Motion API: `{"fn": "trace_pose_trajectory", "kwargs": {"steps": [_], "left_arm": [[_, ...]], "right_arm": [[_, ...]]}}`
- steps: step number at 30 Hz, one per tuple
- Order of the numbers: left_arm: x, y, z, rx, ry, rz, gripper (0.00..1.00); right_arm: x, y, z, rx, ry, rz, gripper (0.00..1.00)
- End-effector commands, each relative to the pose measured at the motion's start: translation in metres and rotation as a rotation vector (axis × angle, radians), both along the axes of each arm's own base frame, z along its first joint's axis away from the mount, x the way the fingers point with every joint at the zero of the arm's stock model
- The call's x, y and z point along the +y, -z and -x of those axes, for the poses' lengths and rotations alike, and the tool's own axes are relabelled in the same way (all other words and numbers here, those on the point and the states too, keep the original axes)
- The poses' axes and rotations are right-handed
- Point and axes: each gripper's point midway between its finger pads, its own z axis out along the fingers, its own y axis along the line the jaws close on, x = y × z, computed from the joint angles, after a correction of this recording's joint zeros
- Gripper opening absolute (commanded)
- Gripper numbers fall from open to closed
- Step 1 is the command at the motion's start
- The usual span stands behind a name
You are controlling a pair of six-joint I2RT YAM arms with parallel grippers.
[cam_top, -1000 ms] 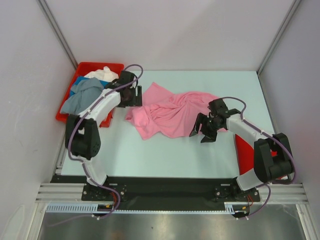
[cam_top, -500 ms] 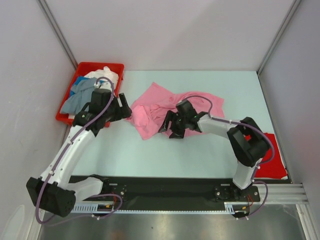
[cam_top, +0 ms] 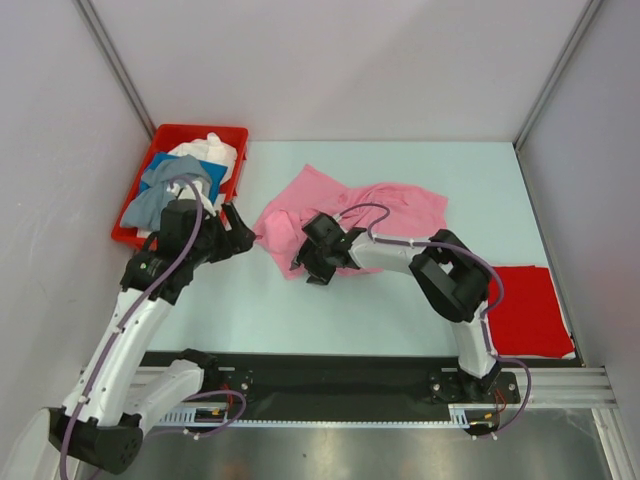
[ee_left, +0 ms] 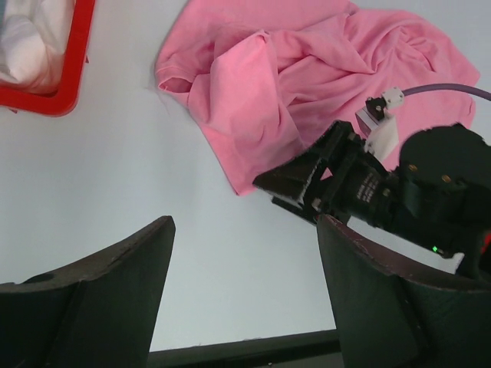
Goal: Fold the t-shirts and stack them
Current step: Flatten the tshirt out
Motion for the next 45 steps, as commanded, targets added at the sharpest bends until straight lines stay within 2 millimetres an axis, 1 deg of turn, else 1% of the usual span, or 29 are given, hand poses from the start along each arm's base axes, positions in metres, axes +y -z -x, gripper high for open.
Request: {"fn": "trace_pose_trajectory", "kwargs": {"steps": [1,3,9,12,14,15,18,19,21,22,23,24,25,26,27,28,29,30,31,32,33,34,36,37,38,40,41,43,45], "left_arm": [[0.004,-0.004,0.01,-0.006,-0.025,0.011,0.81],[0.006,-0.004,0.012,-0.005,-0.027,0.005,0.81],[0.012,-0.006,0.022,-0.012,-0.031,-0.008,0.82],[0.014,-0.005,0.025,-0.011,-0.034,-0.016,0.83],[0.015,-0.005,0.026,-0.006,-0.03,-0.023,0.83],[0.014,-0.003,0.026,0.0,-0.027,-0.024,0.84],[0.012,0.003,0.026,0.038,-0.009,-0.039,0.84],[0.012,0.005,0.026,0.047,0.005,-0.05,0.83],[0.008,0.01,0.028,0.063,0.034,-0.052,0.74],[0.006,0.014,0.027,0.067,0.057,-0.059,0.7],[0.003,0.016,0.028,0.072,0.08,-0.053,0.66],[-0.003,0.017,0.03,0.08,0.113,-0.035,0.64],[-0.006,0.023,0.03,0.088,0.133,-0.031,0.63],[-0.013,0.027,0.033,0.102,0.166,-0.009,0.62],[-0.016,0.031,0.033,0.115,0.18,-0.002,0.62],[-0.019,0.038,0.034,0.135,0.194,0.008,0.62],[-0.024,0.044,0.036,0.167,0.207,0.032,0.62],[-0.026,0.05,0.038,0.186,0.215,0.035,0.62],[-0.027,0.06,0.041,0.219,0.206,0.051,0.63],[-0.029,0.066,0.042,0.238,0.206,0.063,0.63],[-0.036,0.072,0.045,0.262,0.227,0.098,0.63],[-0.039,0.084,0.048,0.291,0.226,0.12,0.63],[-0.045,0.097,0.053,0.339,0.228,0.154,0.65],[-0.053,0.102,0.055,0.361,0.238,0.204,0.65],[-0.055,0.117,0.062,0.4,0.233,0.224,0.62],[-0.059,0.137,0.068,0.447,0.213,0.26,0.54],[-0.058,0.145,0.07,0.47,0.201,0.249,0.53],[-0.053,0.162,0.075,0.514,0.171,0.178,0.52],[-0.045,0.177,0.071,0.525,0.124,0.11,0.49]], "right_arm": [[-0.009,0.014,-0.012,0.03,0.153,0.103,0.62],[-0.008,0.026,-0.009,0.069,0.197,0.133,0.61],[0.005,0.036,0.0,0.146,0.252,0.14,0.54],[0.01,0.039,0.009,0.168,0.24,0.141,0.4],[0.007,0.045,0.012,0.18,0.234,0.157,0.33],[0.002,0.049,0.013,0.184,0.231,0.176,0.24],[-0.006,0.049,0.008,0.147,0.144,0.179,0.0],[-0.009,0.047,0.007,0.108,0.043,0.191,0.0],[-0.01,0.032,0.011,0.077,-0.086,0.168,0.0],[-0.018,0.035,0.022,0.054,-0.23,0.189,0.0],[-0.023,0.031,0.035,0.086,-0.302,0.175,0.0],[-0.029,0.017,0.041,0.062,-0.362,0.157,0.0],[-0.044,0.024,0.06,0.083,-0.426,0.153,0.0],[-0.045,0.014,0.074,0.049,-0.56,0.088,0.0],[-0.051,0.011,0.081,0.021,-0.605,0.073,0.0],[-0.063,0.0,0.094,-0.009,-0.635,0.065,0.0],[-0.064,-0.016,0.102,-0.062,-0.698,0.007,0.0],[-0.07,-0.01,0.112,-0.031,-0.72,0.001,0.01],[-0.074,-0.019,0.116,-0.043,-0.73,-0.023,0.09],[-0.083,-0.016,0.126,-0.021,-0.746,-0.025,0.17],[-0.09,-0.017,0.129,-0.021,-0.745,-0.011,0.37],[-0.094,-0.028,0.128,-0.057,-0.736,-0.012,0.45],[-0.105,-0.032,0.123,-0.076,-0.696,0.03,0.58],[-0.107,-0.039,0.12,-0.091,-0.68,0.026,0.59],[-0.111,-0.049,0.111,-0.121,-0.649,0.026,0.59],[-0.119,-0.061,0.104,-0.138,-0.62,0.038,0.59],[-0.125,-0.071,0.095,-0.169,-0.588,0.037,0.59],[-0.137,-0.077,0.091,-0.174,-0.558,0.04,0.59],[-0.151,-0.087,0.084,-0.195,-0.524,0.027,0.59]]}}
